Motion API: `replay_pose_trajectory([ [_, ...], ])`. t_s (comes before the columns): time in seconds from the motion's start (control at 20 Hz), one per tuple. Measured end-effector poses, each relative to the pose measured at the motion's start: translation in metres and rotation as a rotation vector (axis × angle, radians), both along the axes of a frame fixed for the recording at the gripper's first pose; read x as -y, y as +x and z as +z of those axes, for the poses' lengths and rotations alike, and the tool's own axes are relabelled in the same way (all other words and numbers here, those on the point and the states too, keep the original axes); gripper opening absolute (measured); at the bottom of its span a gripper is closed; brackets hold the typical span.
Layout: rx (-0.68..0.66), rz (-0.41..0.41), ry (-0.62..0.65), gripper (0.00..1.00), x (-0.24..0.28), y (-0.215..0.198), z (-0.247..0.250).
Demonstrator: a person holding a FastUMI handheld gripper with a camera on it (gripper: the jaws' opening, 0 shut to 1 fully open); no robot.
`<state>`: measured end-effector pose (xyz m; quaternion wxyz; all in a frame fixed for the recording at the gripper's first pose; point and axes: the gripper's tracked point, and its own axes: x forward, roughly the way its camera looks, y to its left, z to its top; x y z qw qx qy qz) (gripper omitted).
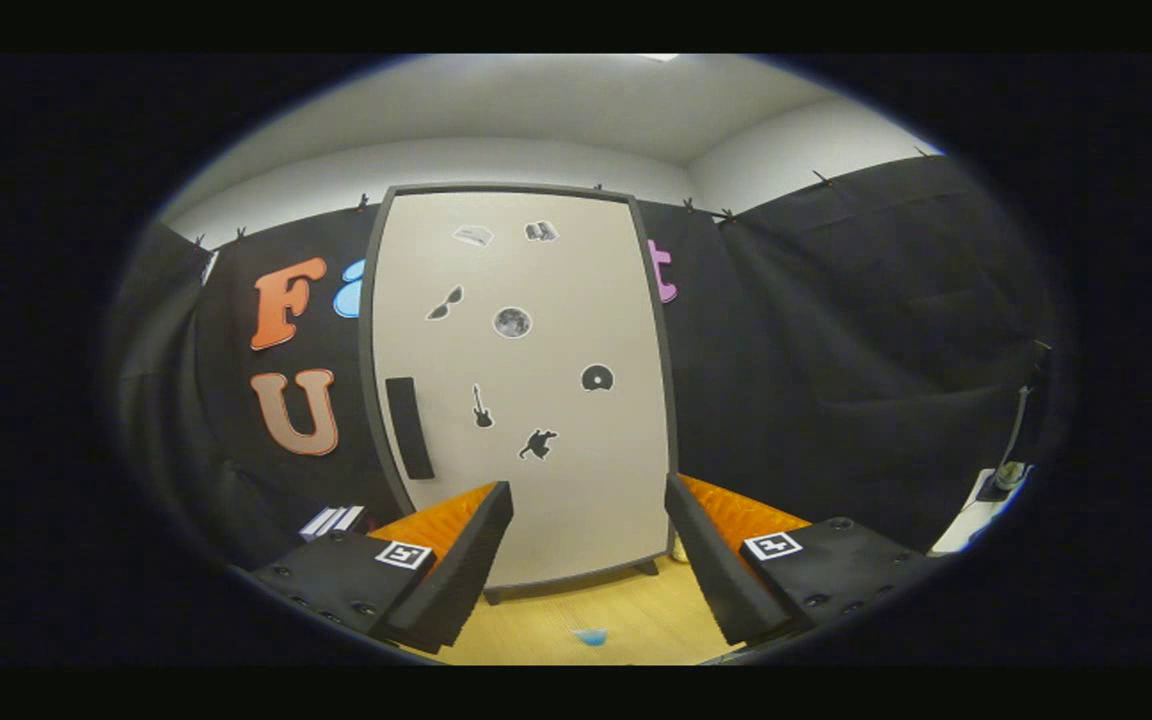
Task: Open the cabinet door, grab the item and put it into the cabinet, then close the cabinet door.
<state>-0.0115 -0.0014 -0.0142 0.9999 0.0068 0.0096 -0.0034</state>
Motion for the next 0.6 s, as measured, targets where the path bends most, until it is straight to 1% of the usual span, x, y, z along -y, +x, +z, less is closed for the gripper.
replay_pose_trajectory([
  [0.25,-0.034,0.016,0.003,0.98,-0.010,0.013,-0.019],
  [0.4,-0.035,0.072,0.011,0.98,-0.040,0.026,-0.017],
  [0.6,-0.055,0.129,-0.029,0.98,-0.081,0.057,-0.014],
])
